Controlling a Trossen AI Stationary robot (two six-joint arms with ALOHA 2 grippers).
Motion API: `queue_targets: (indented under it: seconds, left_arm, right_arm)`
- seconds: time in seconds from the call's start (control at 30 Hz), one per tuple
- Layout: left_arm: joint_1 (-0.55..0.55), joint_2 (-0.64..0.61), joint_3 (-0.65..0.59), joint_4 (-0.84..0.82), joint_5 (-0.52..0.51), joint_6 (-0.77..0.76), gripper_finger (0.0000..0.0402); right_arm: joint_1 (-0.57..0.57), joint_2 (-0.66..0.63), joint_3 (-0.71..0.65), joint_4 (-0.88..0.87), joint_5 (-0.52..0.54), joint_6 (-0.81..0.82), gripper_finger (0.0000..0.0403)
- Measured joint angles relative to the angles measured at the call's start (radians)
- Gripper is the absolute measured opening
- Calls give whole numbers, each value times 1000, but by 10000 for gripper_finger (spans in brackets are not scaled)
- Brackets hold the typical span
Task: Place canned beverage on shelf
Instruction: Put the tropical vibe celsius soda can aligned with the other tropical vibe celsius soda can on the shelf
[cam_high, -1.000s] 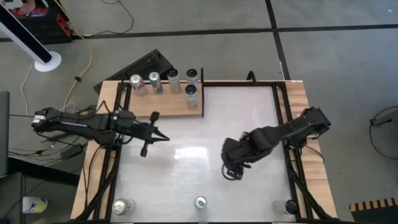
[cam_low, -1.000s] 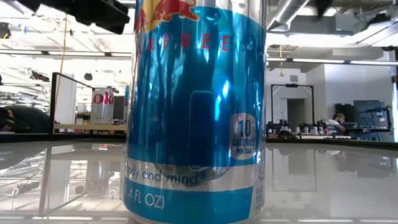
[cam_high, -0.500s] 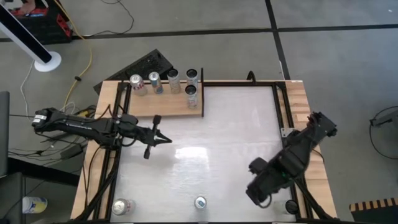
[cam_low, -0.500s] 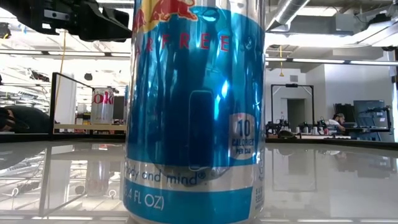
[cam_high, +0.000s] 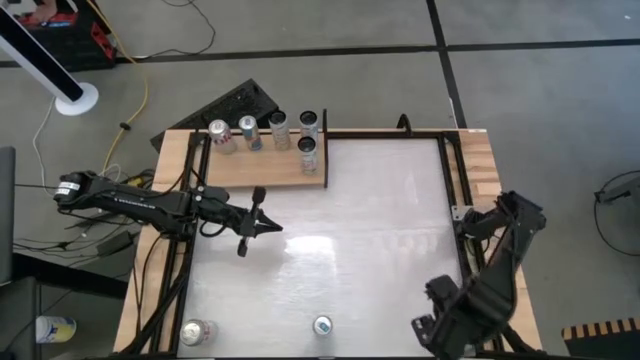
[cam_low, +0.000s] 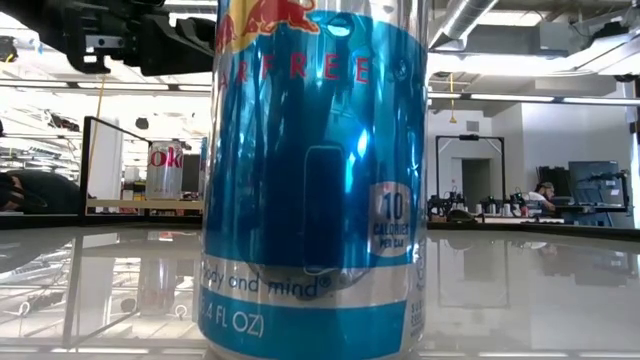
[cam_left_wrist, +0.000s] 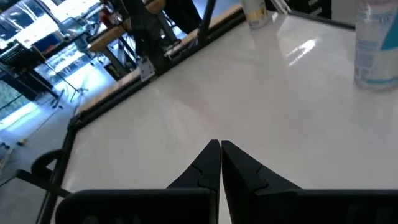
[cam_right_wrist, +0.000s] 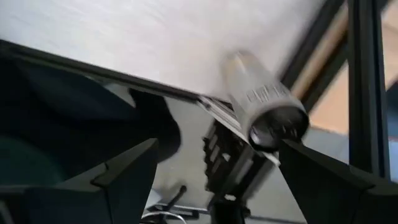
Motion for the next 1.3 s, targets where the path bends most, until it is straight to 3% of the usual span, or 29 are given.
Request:
queue_targets:
  seconds: [0.2,0.47,0.8,1.3]
  left_arm:
    - [0,-1,0,-1,0,30,0]
    - [0,-1,0,-4,-1,46,0]
    - [0,-1,0,-10,-1,52,0]
    - [0,-1,0,-28,-1,64,0]
  right_arm:
    - [98,14,0,-2,-13,131,359]
    - [115,16,-89,-2,-62,90,359]
    - [154,16,-92,7,-43,83,359]
    - [179,15,-202,109,-55,56,359]
